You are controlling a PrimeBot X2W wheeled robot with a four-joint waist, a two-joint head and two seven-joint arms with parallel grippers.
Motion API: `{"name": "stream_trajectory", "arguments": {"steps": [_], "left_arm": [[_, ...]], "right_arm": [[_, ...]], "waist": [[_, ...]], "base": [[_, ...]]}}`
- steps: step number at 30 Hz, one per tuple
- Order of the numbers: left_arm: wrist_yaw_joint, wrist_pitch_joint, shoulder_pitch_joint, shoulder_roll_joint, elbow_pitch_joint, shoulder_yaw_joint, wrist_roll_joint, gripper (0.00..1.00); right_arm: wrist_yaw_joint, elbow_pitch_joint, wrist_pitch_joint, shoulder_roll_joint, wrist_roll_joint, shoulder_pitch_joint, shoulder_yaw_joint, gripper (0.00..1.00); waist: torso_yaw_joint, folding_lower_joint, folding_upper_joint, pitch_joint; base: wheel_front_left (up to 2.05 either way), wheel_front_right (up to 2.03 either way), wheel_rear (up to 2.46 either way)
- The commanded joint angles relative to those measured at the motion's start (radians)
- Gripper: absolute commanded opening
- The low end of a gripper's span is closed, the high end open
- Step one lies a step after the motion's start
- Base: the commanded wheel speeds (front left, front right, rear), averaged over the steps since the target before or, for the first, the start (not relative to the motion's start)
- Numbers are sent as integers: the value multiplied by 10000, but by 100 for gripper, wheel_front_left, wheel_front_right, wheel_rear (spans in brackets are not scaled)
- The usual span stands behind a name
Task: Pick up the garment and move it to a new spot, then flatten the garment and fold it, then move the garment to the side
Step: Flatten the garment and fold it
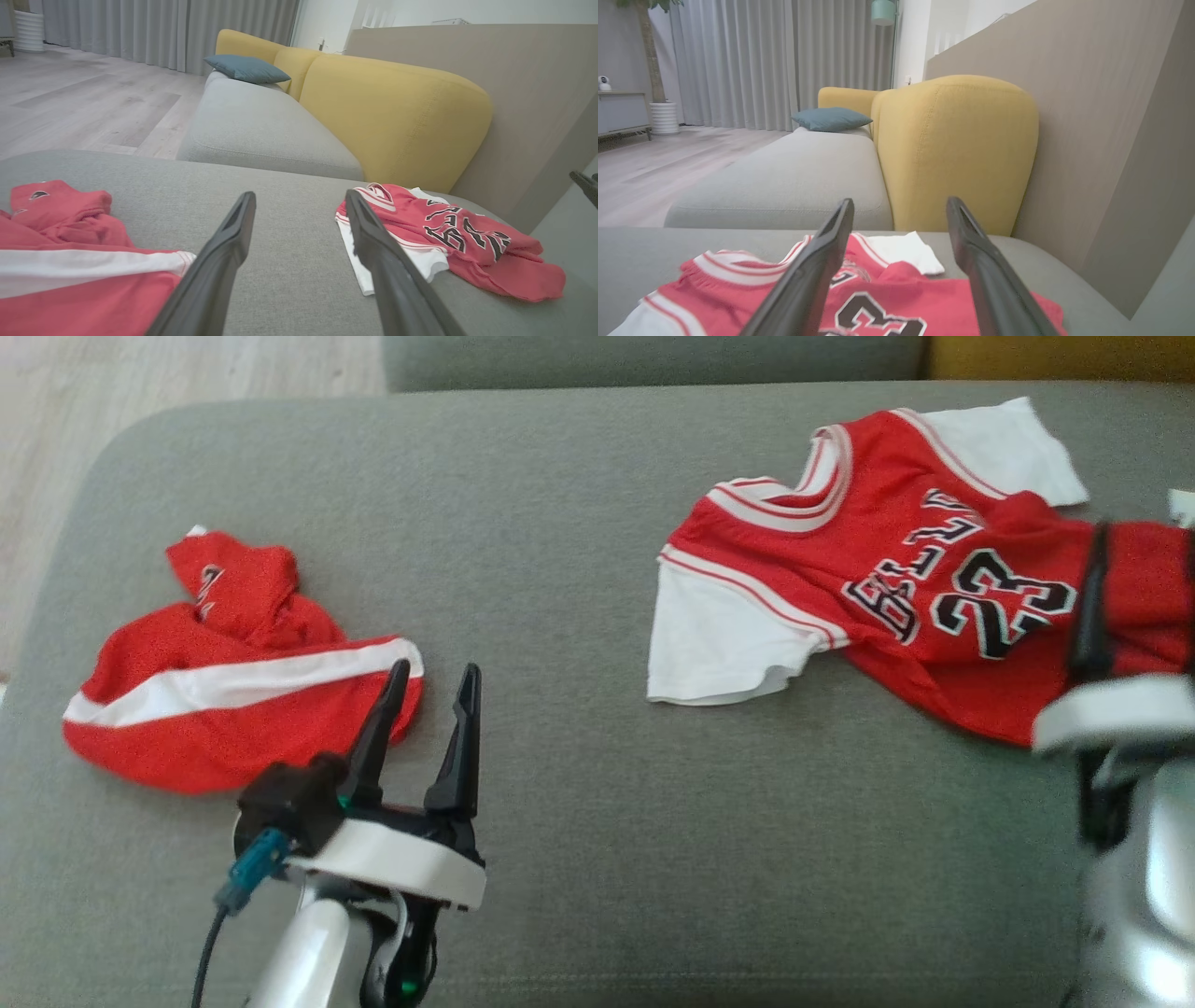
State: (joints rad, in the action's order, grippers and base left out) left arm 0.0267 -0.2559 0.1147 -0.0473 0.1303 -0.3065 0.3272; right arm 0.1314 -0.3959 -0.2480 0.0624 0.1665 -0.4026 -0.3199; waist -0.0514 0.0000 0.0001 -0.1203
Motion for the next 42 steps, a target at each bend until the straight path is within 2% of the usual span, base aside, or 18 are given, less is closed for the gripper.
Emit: {"name": "stream_trajectory", "arguments": {"steps": [1,6,9,16,20,24,29,34,37,42], "left_arm": [[-10,-59,108,-29,-355,373,-55,100],[-25,-59,68,-29,-422,378,-11,100],[-7,-59,57,-29,-418,355,24,100],[35,-59,238,-29,-394,447,25,100],[205,-59,538,-29,-118,288,6,100],[406,-59,1203,-29,773,-304,-95,100],[595,196,2528,-29,2573,-1264,-205,100],[674,719,3678,-29,4117,-1911,252,100],[566,1044,4198,-29,4963,-2174,366,100],[52,1333,4799,-34,6200,-2372,181,100]], "right_arm": [[-7,660,-115,-70,-530,377,708,100],[-7,1437,-131,-116,-2018,2100,2329,100],[-7,1646,-133,-118,-2271,2459,2673,100],[-7,2086,-135,-120,-2283,2512,2830,100],[-7,2222,-136,-120,-2238,2377,2762,100],[-7,2330,-136,-121,-2225,2263,2797,100],[-7,2396,-136,-121,-2202,2060,2816,100],[-7,2485,-137,-121,-2285,1873,2825,100],[-7,2517,-137,-121,-2332,1821,2820,100],[-7,2580,-137,-121,-2428,1787,2811,100]], "waist": [[284,0,-1,201],[577,0,-1,274],[698,0,-1,250],[931,0,-1,-5],[1012,0,-1,-293],[1199,0,-1,-686],[1598,0,-1,-1192],[2051,0,-1,-1579],[2277,0,-1,-1706],[2563,0,-1,-1782]], "base": [[0,0,0],[0,0,0],[0,0,0],[0,0,0],[0,0,0],[0,0,0],[0,0,0],[0,0,0],[0,0,0],[0,0,0]]}}
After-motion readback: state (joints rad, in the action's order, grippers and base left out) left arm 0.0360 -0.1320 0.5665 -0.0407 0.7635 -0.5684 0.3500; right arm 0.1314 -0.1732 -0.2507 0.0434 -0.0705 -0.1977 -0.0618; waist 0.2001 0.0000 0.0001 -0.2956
